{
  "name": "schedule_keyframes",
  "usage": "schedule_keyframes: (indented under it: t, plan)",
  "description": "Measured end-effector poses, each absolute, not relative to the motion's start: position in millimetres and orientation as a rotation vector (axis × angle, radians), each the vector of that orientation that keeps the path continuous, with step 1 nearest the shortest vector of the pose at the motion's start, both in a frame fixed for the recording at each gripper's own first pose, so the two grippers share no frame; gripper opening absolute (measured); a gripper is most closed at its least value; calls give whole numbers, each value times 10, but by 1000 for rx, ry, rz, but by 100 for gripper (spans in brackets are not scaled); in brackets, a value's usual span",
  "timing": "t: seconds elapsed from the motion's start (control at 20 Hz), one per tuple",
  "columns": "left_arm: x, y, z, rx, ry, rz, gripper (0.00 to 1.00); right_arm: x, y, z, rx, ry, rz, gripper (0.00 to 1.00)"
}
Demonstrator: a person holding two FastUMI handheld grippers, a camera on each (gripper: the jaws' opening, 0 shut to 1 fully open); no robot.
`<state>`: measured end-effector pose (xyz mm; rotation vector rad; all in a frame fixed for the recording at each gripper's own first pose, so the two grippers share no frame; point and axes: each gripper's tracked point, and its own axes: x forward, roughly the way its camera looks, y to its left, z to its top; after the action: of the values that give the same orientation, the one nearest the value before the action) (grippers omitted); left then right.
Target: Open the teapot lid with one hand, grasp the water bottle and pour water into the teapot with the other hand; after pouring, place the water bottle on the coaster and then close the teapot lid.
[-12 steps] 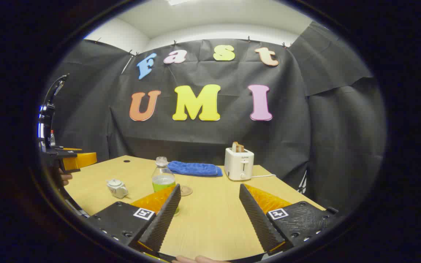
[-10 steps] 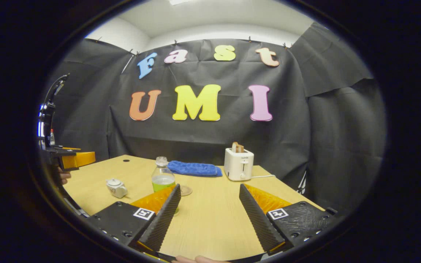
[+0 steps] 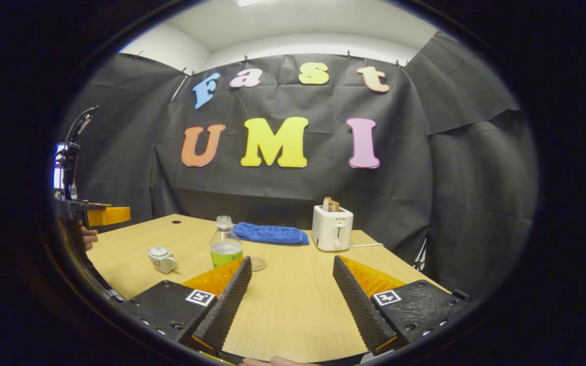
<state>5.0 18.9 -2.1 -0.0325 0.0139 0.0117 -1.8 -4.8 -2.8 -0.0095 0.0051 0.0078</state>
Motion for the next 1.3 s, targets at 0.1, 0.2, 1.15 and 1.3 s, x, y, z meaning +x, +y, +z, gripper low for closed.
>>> schedule_keyframes:
  t: [0.1, 0.2, 1.15, 1.3]
  plan:
    - [57, 205, 1, -24, 6, 11, 100, -23, -47, -25, -8, 1, 9, 96]
    - [52, 252, 8, -14, 0, 18, 100, -18, -45, -46, -9, 4, 11, 96]
    - [861, 161, -622, 83, 64, -18, 100, 372, 192, -769, -69, 38, 150, 96]
    - [990, 97, -763, 67, 109, -42, 99, 413, 210, -869, -51, 41, 189, 96]
